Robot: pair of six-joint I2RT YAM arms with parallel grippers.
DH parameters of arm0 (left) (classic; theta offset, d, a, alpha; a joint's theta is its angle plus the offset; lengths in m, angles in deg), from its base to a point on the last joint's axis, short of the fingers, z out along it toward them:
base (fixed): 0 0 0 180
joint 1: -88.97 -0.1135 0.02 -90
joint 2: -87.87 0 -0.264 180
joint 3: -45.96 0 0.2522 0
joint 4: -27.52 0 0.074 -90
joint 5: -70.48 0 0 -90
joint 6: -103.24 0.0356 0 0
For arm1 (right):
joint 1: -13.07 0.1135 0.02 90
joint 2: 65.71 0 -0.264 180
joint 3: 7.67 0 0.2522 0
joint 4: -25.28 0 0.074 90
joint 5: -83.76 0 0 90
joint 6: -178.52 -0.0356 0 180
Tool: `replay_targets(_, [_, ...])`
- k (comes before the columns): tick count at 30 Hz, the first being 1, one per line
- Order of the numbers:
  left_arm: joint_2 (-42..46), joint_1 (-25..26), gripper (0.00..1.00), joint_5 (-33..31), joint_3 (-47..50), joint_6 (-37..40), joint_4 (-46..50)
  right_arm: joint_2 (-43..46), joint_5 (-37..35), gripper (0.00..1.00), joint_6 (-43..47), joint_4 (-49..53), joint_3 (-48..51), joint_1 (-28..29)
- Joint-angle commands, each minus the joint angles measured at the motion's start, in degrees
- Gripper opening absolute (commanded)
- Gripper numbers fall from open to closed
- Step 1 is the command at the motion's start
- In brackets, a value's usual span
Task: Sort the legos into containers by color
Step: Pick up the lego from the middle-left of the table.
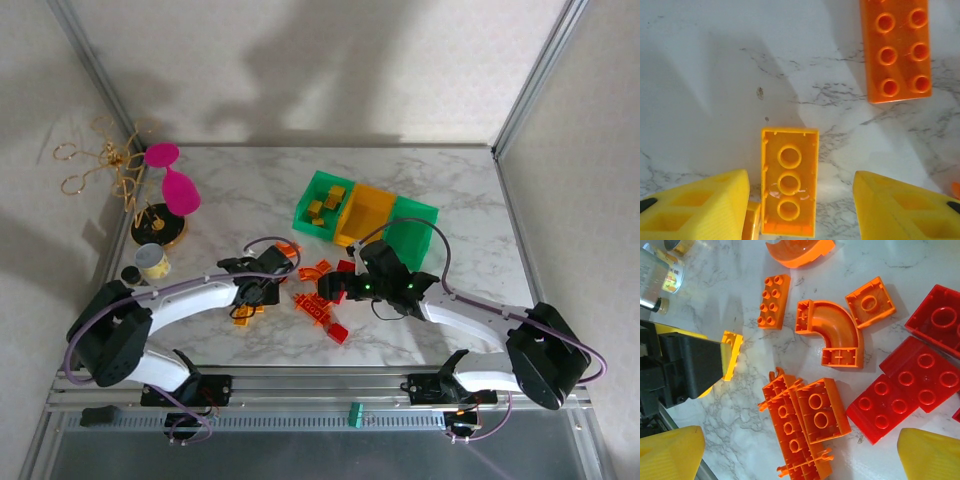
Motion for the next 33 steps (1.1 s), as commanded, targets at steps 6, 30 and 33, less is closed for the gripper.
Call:
replay_targets(6, [-4.4, -2.0, 0.57, -1.0, -2.7, 4.4, -2.2, 0.6, -1.5, 0.99, -1.4, -1.0, 0.5, 0.5])
replay_targets(30, [-7.8, -2.4, 0.40, -0.7, 0.8, 3.1, -5.6, -1.3, -2.0, 0.99, -1.8, -1.6, -0.4, 0.5])
replay_targets(33, [-7.0, -2.4, 0.36, -1.0, 0.5, 3.1, -5.3, -0.7, -1.9, 0.99, -1.9, -1.4, -0.5, 0.5])
